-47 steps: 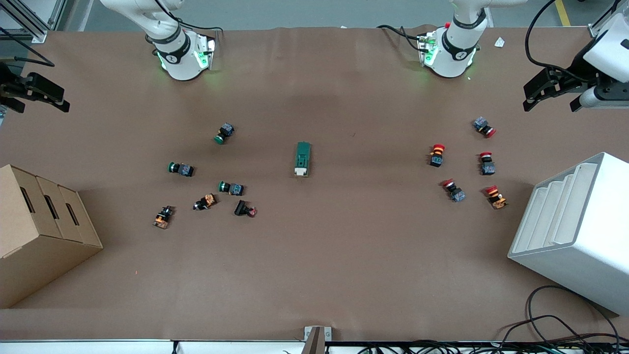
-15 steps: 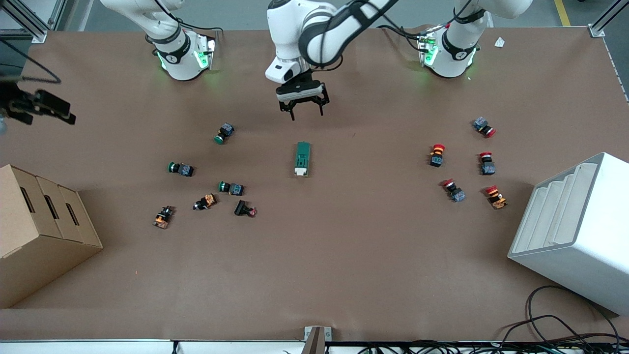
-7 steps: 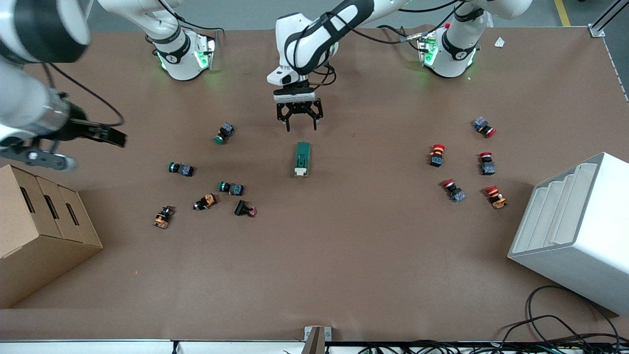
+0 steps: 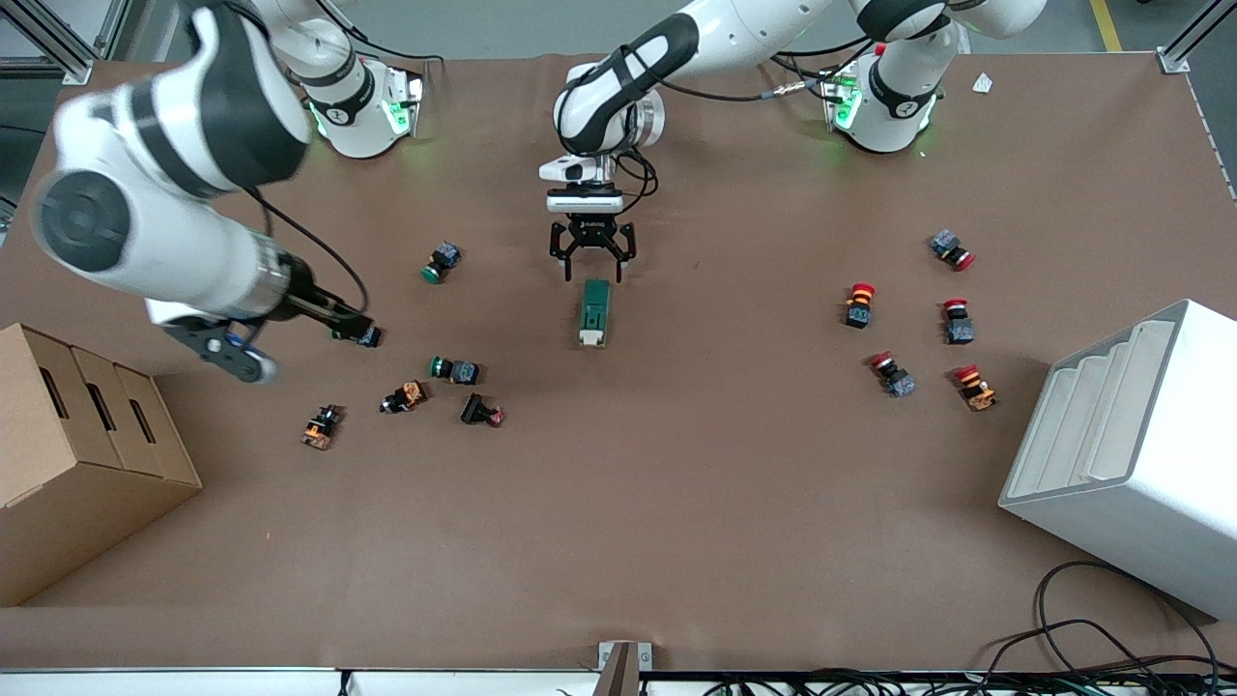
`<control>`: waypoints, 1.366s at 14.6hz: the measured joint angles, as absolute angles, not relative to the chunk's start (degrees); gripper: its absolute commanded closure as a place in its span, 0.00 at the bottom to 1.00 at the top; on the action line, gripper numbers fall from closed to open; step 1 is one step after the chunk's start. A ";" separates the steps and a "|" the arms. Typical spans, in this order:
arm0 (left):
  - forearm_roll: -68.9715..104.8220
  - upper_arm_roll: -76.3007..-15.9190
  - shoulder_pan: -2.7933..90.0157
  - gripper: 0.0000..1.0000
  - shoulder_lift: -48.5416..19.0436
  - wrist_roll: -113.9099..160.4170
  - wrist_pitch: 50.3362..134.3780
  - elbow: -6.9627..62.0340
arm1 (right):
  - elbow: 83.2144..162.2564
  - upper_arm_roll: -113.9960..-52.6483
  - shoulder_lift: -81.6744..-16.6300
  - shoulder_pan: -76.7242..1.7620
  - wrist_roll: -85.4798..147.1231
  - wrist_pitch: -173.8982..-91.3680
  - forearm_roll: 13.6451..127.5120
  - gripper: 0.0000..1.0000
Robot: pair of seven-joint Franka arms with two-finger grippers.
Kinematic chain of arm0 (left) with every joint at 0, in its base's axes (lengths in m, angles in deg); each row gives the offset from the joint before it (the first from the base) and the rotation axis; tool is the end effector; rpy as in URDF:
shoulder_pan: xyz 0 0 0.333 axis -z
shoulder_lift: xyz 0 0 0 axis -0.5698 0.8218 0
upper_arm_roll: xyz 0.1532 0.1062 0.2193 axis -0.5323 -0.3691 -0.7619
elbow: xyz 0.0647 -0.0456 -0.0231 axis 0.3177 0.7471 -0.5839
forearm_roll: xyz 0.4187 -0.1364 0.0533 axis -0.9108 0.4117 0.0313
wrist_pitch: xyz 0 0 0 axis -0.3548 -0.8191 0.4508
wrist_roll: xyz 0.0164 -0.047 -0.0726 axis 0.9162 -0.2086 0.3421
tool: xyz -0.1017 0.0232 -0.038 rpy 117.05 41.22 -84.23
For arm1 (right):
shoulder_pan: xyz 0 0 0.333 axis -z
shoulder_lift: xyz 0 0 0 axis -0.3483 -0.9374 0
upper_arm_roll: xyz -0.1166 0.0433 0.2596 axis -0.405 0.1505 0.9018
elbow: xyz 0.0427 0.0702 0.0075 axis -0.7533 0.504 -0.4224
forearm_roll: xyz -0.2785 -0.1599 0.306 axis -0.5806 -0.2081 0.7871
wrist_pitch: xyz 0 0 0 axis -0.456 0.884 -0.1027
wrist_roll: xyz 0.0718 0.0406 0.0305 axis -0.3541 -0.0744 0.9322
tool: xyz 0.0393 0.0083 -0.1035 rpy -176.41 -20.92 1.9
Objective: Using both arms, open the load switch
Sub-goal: 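Hold the left gripper above the switch while the right gripper reaches the handle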
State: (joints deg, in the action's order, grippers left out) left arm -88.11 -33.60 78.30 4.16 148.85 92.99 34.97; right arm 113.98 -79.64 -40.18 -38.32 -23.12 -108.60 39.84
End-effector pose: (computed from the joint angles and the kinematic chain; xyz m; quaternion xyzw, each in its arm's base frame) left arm 0.2145 -0.5941 0.0699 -0.8996 0.0483 -0.4340 0.0046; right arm 0.6256 0.1952 0.4333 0.9498 -0.2867 -0.1238 0.0201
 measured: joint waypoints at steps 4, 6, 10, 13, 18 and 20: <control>-96.02 -33.79 79.62 0.02 7.65 156.77 87.99 35.05 | 114.33 -79.58 -47.45 -43.80 -39.77 -113.32 42.12 0.00; -98.29 -33.83 79.80 0.02 9.17 158.00 85.79 35.06 | 114.37 -79.57 -50.85 -46.01 -45.79 -115.58 42.93 0.00; -99.67 -34.35 81.02 0.01 9.70 159.95 83.60 35.05 | 114.37 -79.55 -55.91 -51.06 -56.56 -121.12 43.50 0.00; -101.83 -36.82 83.66 0.01 10.75 164.16 82.13 35.09 | 114.17 -79.55 -59.88 -54.58 -65.78 -125.72 43.71 0.00; -102.47 -37.43 85.34 0.01 11.70 165.22 79.27 35.04 | 113.22 -79.55 -64.61 -57.73 -74.02 -132.39 48.52 0.00; -102.54 -37.48 85.79 0.01 12.04 165.57 78.15 34.99 | 112.96 -79.53 -65.34 -58.42 -75.57 -132.77 48.75 0.00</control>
